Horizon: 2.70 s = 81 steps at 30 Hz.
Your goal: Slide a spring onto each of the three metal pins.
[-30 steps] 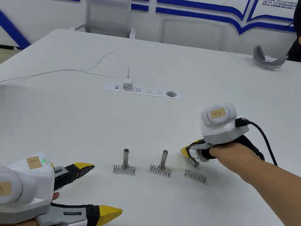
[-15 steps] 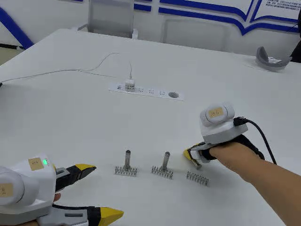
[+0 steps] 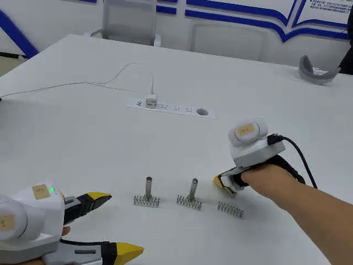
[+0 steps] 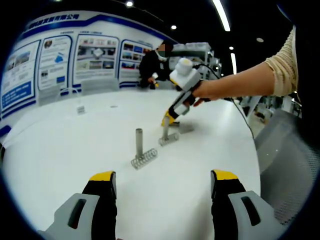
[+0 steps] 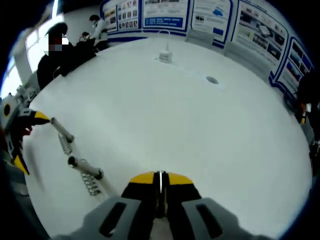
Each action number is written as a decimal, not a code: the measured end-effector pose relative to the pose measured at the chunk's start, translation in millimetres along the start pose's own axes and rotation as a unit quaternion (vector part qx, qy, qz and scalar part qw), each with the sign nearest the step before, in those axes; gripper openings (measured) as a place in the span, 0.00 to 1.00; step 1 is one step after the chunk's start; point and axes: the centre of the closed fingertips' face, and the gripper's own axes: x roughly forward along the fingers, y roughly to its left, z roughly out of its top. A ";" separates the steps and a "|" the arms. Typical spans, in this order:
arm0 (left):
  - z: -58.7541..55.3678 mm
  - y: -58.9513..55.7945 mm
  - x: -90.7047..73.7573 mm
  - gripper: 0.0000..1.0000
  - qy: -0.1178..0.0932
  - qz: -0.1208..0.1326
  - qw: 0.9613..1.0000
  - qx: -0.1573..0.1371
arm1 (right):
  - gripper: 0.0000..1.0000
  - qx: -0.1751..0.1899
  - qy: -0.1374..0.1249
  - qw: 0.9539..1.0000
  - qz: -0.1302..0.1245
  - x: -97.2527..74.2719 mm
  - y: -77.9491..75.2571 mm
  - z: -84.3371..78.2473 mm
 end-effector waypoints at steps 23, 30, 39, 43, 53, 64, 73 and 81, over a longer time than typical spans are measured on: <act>16.2 -7.8 -1.3 0.78 -0.011 -0.002 1.000 0.017 | 0.09 0.022 -0.071 0.997 -0.001 -44.3 4.1 7.4; 20.5 -7.1 -3.1 0.78 -0.014 0.000 1.000 0.021 | 0.09 0.026 -0.085 0.996 -0.002 -52.4 5.8 7.1; 23.1 -9.0 -4.0 0.78 -0.013 0.000 1.000 0.025 | 0.09 0.030 -0.096 0.995 0.000 -61.2 10.0 0.8; 24.2 -10.9 -3.7 0.78 -0.014 -0.001 1.000 0.027 | 0.09 0.031 -0.095 0.995 0.001 -62.4 9.9 -1.1; 23.8 -12.9 -2.0 0.78 -0.014 -0.005 0.999 0.028 | 0.09 0.039 -0.092 0.995 0.004 -65.4 10.1 -7.8; 23.5 -12.1 -1.0 0.78 -0.014 -0.007 0.999 0.029 | 0.09 0.040 -0.083 0.996 0.004 -66.2 11.9 -8.6; 22.3 -11.2 -0.2 0.78 -0.013 -0.008 0.999 0.031 | 0.09 0.034 -0.087 0.996 0.006 -66.0 12.9 -7.9; 23.1 -12.3 0.4 0.78 -0.014 -0.008 0.999 0.032 | 0.10 0.027 -0.096 0.995 0.012 -67.9 13.7 -6.2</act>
